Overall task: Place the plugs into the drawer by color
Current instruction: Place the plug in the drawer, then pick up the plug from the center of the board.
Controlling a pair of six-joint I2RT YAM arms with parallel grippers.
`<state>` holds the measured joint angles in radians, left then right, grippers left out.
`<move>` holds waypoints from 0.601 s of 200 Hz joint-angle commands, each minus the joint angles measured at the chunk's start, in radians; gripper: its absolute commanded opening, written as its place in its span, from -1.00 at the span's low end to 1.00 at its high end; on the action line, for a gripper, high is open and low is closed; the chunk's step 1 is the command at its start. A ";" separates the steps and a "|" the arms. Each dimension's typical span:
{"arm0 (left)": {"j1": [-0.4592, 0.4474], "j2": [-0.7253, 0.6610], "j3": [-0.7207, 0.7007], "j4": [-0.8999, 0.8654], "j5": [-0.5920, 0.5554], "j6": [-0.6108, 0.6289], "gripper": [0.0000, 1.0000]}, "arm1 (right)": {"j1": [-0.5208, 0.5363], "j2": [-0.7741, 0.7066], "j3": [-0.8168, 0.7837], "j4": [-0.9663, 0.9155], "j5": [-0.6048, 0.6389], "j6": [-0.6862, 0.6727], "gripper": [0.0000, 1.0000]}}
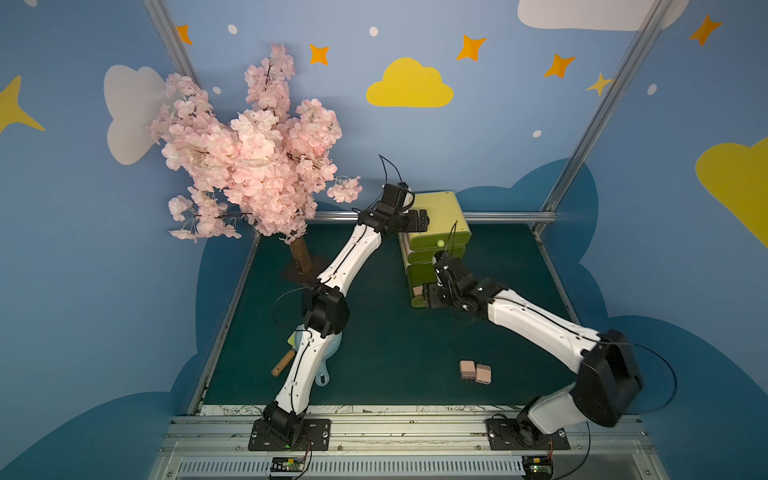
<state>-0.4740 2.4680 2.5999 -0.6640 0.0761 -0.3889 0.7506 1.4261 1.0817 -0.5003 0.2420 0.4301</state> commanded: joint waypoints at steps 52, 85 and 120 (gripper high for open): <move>-0.025 -0.017 -0.023 -0.076 -0.039 0.055 0.99 | 0.220 -0.270 -0.339 -0.431 0.028 0.418 0.32; -0.026 -0.017 -0.022 -0.075 -0.038 0.055 0.99 | 0.237 -0.291 -0.389 -0.406 0.026 0.446 0.29; -0.028 -0.017 -0.021 -0.075 -0.039 0.053 0.99 | 0.236 -0.234 -0.382 -0.387 0.044 0.458 0.20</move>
<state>-0.4976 2.4645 2.5999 -0.6647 0.0513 -0.3626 0.9836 1.1564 0.6956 -0.8803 0.2581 0.8543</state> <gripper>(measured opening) 0.994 0.606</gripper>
